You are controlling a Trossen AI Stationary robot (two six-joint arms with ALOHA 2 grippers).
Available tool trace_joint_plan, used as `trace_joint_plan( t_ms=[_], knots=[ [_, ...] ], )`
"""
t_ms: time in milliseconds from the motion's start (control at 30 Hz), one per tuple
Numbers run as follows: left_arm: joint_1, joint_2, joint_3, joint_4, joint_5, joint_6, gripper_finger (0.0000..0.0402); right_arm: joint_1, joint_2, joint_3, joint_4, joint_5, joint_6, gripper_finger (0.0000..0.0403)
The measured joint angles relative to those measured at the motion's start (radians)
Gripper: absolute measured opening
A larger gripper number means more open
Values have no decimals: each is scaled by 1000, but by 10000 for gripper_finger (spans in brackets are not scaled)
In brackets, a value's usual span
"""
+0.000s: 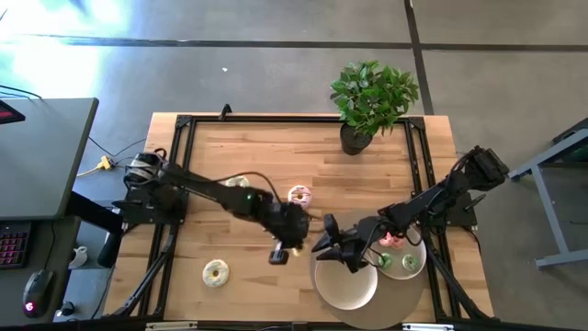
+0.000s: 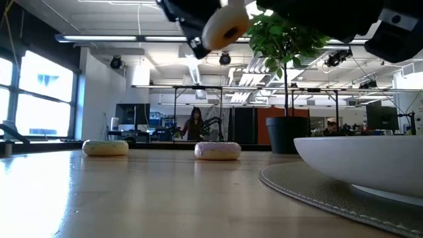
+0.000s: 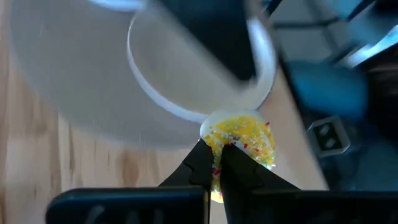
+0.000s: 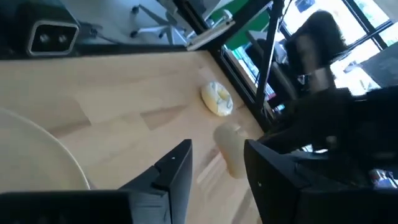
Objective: Pick & Place donuts
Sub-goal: Put the small yellow donut into the right white plate
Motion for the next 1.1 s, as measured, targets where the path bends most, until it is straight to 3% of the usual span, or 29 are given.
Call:
trace_joint_plan(
  t_ms=[167, 433, 667, 833, 1100],
  knots=[
    [44, 2, 0, 70, 106, 1, 9, -8, 0, 0, 3, 41, -53, 138],
    [61, 43, 1, 100, 180, -11, 9, -18, 0, 0, 18, 52, -53, 148],
    [59, 45, 0, 116, 181, -61, 10, -22, 0, 1, 31, 66, -54, 157],
    [59, 45, 0, 169, 186, -75, 10, -26, 0, 1, 50, 9, -54, 156],
    [58, 45, 0, 182, 156, -79, 10, -30, 0, 1, 50, -10, -54, 113]
  ],
)
